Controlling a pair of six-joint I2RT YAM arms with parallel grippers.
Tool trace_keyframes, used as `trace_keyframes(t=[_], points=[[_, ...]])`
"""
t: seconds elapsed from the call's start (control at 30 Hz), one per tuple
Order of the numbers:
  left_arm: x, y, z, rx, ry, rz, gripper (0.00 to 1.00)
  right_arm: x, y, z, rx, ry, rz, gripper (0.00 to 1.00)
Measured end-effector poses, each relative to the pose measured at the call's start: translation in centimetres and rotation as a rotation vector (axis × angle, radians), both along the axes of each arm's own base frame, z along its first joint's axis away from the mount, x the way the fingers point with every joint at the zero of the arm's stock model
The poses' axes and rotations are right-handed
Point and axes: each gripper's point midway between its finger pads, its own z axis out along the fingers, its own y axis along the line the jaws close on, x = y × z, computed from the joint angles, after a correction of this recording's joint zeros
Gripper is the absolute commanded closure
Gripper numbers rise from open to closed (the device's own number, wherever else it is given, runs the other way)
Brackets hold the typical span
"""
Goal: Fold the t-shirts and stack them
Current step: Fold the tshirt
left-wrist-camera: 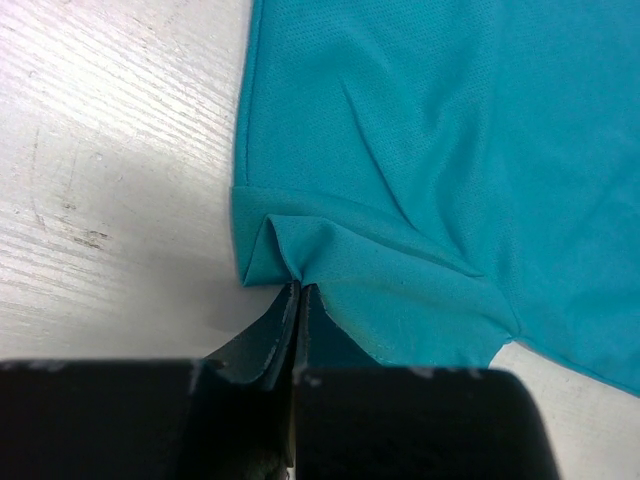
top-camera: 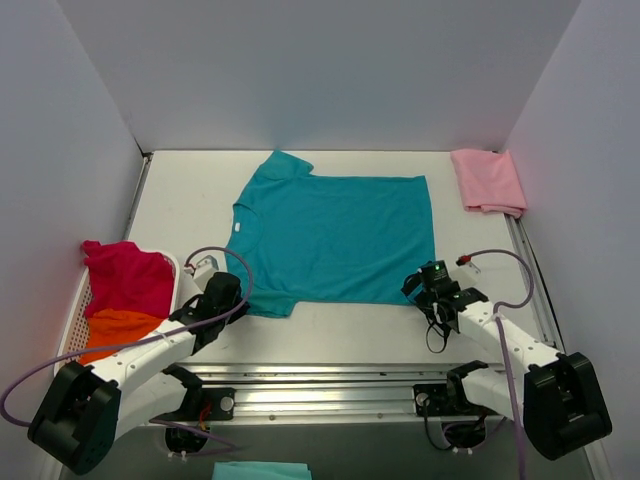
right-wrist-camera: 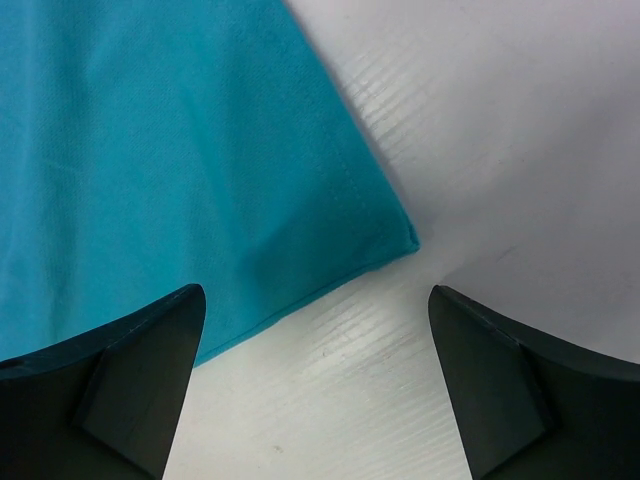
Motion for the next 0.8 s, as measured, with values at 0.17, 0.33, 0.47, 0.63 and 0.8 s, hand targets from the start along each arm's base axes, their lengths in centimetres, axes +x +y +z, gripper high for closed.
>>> trace_keyframes(t=[0.17, 0.33, 0.47, 0.63, 0.8], points=[[0.1, -0.1, 0.2, -0.012, -0.005, -0.001, 0.98, 1.1, -1.3, -0.1, 0.016, 0.029, -0.028, 0.1], [0.2, 0.0, 0.2, -0.021, -0.016, 0.001, 0.98, 2.2, -1.6, -0.1, 0.014, 0.044, -0.009, 0.12], [0.3, 0.0, 0.3, -0.024, -0.02, -0.001, 0.98, 2.5, -1.6, -0.1, 0.011, 0.043, 0.002, 0.16], [0.4, -0.1, 0.2, -0.02, -0.021, -0.005, 0.98, 2.2, -1.4, -0.2, 0.019, 0.048, 0.015, 0.31], [0.4, 0.0, 0.1, -0.016, -0.02, -0.008, 0.98, 1.3, -1.2, 0.0, 0.032, 0.059, 0.028, 0.69]])
